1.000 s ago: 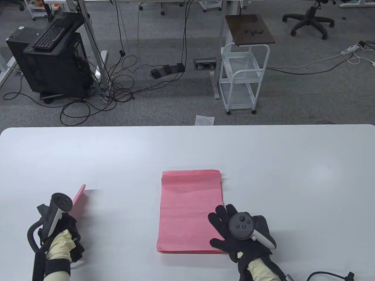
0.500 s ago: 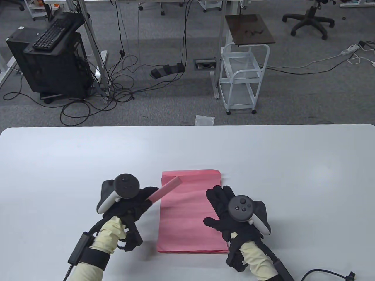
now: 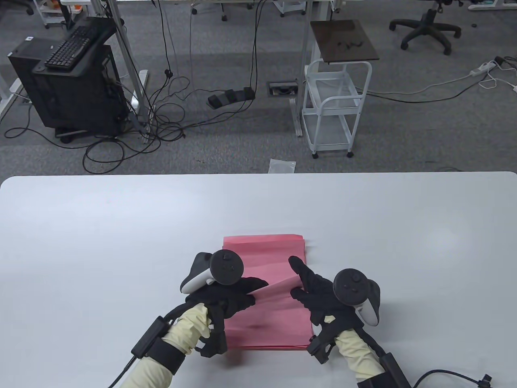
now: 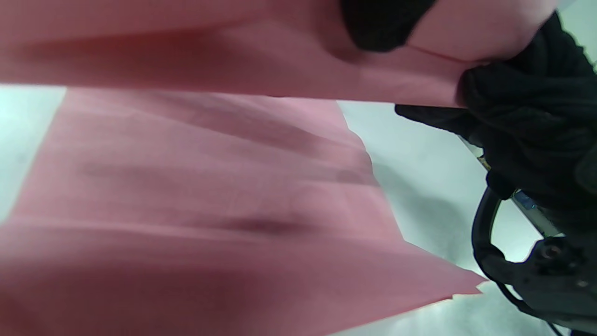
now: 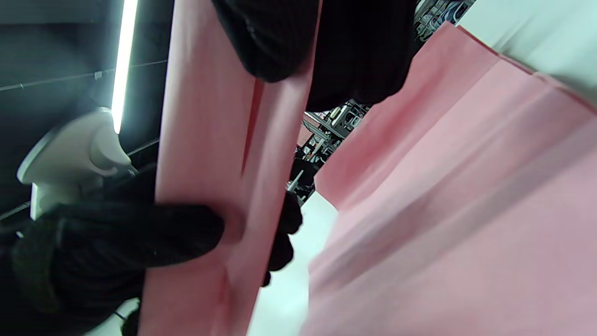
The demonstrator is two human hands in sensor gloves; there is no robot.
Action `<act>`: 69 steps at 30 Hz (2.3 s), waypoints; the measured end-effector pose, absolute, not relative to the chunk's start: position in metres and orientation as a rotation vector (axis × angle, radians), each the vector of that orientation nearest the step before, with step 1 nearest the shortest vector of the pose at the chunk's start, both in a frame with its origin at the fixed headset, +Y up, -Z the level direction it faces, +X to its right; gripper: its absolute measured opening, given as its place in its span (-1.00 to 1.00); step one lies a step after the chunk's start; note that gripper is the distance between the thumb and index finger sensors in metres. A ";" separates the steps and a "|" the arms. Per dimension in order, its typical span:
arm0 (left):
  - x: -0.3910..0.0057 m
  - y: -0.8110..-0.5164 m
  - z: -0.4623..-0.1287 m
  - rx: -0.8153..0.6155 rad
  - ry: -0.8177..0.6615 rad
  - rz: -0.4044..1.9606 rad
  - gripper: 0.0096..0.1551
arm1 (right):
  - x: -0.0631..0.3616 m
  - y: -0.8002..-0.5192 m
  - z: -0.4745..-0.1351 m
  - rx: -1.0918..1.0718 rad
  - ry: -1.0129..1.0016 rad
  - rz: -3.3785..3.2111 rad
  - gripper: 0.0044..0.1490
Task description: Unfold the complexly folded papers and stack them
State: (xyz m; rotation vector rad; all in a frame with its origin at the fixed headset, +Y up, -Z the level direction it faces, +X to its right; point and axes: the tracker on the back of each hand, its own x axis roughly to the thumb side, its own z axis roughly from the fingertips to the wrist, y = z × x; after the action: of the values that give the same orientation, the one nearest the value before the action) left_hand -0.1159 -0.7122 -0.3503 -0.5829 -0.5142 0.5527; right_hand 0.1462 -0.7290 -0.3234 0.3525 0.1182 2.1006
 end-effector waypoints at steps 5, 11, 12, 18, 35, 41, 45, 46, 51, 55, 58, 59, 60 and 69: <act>-0.166 -0.726 -0.353 -0.566 -0.394 0.632 -0.31 | 0.165 -0.733 -0.325 0.312 0.132 1.992 -0.18; -0.214 -0.751 -0.342 -0.482 -0.307 1.012 -0.28 | 0.166 -0.737 -0.328 0.294 0.127 1.865 -0.20; -0.214 -0.754 -0.341 -0.470 -0.310 1.059 -0.31 | 0.163 -0.738 -0.328 0.296 0.129 1.852 -0.19; -0.209 -0.761 -0.333 -0.293 -0.235 1.170 -0.56 | 0.162 -0.745 -0.326 0.259 0.148 1.837 -0.16; -0.194 -0.742 -0.326 -0.305 -0.296 0.972 -0.53 | 0.166 -0.746 -0.330 0.080 0.048 1.712 -0.52; -0.198 -0.734 -0.327 -0.326 -0.214 0.786 -0.59 | 0.165 -0.743 -0.329 0.119 0.033 1.768 -0.52; -0.201 -0.737 -0.324 -0.343 -0.146 0.954 -0.59 | 0.163 -0.743 -0.329 0.145 0.033 1.758 -0.52; -0.200 -0.739 -0.323 -0.374 -0.154 1.034 -0.58 | 0.163 -0.744 -0.329 0.149 0.042 1.738 -0.51; -0.197 -0.746 -0.318 -0.325 -0.129 1.109 -0.24 | 0.161 -0.746 -0.328 0.203 0.084 1.691 -0.49; -0.195 -0.746 -0.314 -0.243 -0.060 1.056 -0.55 | 0.161 -0.744 -0.330 0.176 0.079 1.705 -0.49; -0.190 -0.747 -0.311 -0.238 -0.116 1.159 -0.28 | 0.167 -0.736 -0.334 0.115 0.046 1.736 -0.50; -0.190 -0.748 -0.309 -0.236 -0.135 1.186 -0.20 | 0.169 -0.734 -0.336 0.092 0.038 1.742 -0.50; -0.189 -0.749 -0.306 -0.233 -0.162 1.218 -0.14 | 0.172 -0.732 -0.340 0.054 0.036 1.751 -0.51; -0.199 -0.748 -0.289 -0.135 -0.290 1.211 -0.04 | 0.164 -0.719 -0.372 -0.051 0.216 1.812 -0.52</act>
State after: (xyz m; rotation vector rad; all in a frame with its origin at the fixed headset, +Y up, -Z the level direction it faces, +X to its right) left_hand -0.1994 -0.7478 -0.2890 -0.1347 -0.2896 1.2107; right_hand 0.1637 -0.7187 -0.3718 -0.0508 0.2162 1.8122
